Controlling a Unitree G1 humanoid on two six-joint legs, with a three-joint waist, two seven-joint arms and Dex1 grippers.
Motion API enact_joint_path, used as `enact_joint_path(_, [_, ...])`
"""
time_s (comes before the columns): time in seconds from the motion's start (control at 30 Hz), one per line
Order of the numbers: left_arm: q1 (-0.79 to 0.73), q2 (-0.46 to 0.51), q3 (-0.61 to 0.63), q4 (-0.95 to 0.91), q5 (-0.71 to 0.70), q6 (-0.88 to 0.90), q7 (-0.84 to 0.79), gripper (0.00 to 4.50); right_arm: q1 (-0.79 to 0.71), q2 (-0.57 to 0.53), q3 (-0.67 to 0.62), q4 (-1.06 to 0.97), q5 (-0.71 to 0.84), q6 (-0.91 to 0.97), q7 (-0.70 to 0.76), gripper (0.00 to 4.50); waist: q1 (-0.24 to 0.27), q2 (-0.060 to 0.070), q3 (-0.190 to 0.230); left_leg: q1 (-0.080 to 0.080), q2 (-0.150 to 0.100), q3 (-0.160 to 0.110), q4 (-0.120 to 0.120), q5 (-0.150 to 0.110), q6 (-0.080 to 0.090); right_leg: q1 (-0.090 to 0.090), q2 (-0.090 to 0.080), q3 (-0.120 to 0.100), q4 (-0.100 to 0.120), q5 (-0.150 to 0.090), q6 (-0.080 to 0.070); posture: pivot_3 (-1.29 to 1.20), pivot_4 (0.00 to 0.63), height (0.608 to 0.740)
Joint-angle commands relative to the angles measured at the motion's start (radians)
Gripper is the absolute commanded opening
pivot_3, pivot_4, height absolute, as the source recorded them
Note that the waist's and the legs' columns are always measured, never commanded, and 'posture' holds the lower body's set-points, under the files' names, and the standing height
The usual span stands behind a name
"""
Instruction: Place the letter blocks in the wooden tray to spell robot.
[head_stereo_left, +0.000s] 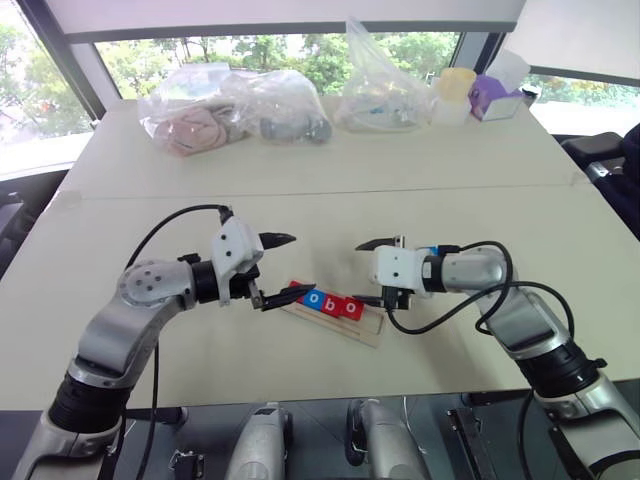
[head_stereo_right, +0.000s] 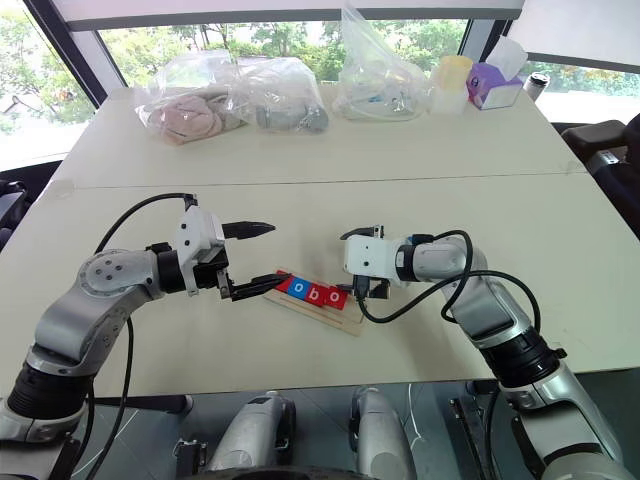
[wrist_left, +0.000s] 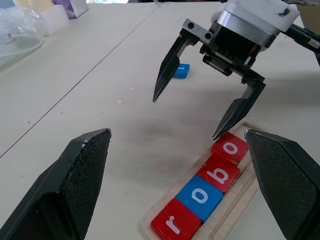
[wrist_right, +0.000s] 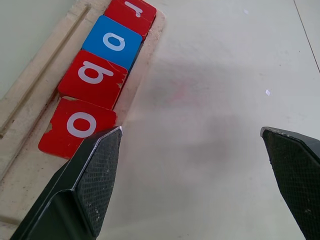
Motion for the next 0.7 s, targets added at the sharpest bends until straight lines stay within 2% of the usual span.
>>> enact_joint_path(0.03, [-0.008, 0.004, 0.010, -0.032, -0.011, 0.001, 0.000, 4.50, 0.000, 0.009, 0.007, -0.031, -0.003, -0.011, -0.003, 4.49, 0.000, 0.000, 0.000, 0.000, 0.000, 0.000, 0.000, 0.000, 0.000, 0.000, 0.000, 0.000, 0.000, 0.000, 0.000, 0.00, 0.150, 0.740])
enact_joint_path(0.3, [-0.008, 0.003, 0.009, -0.033, -0.012, 0.001, 0.001, 4.50, -0.012, 0.004, -0.007, -0.031, -0.008, -0.009, -0.011, 4.49, 0.000, 0.000, 0.000, 0.000, 0.000, 0.000, 0.000, 0.000, 0.000, 0.000, 0.000, 0.000, 0.000, 0.000, 0.000, 0.00, 0.150, 0.740])
enact_joint_path(0.47, [-0.008, 0.001, 0.006, -0.034, -0.011, 0.000, 0.001, 4.50, -0.025, -0.028, -0.081, -0.046, 0.004, 0.038, -0.031, 4.49, 0.001, 0.000, 0.000, 0.000, 0.000, 0.000, 0.000, 0.000, 0.000, 0.000, 0.000, 0.000, 0.000, 0.000, 0.000, 0.00, 0.150, 0.740])
enact_joint_path(0.63, [-0.009, -0.002, 0.006, -0.034, -0.012, -0.001, 0.001, 4.50, 0.024, -0.073, -0.137, -0.137, 0.037, 0.125, -0.015, 4.49, 0.001, 0.000, 0.000, 0.000, 0.000, 0.000, 0.000, 0.000, 0.000, 0.000, 0.000, 0.000, 0.000, 0.000, 0.000, 0.00, 0.150, 0.740])
enact_joint_path(0.7, [-0.010, -0.005, 0.002, -0.029, -0.011, -0.005, -0.001, 4.50, 0.091, -0.100, -0.188, -0.220, 0.054, 0.201, -0.024, 4.49, 0.002, 0.000, 0.000, 0.000, 0.000, 0.000, 0.000, 0.000, 0.000, 0.000, 0.000, 0.000, 0.000, 0.000, 0.000, 0.00, 0.150, 0.740])
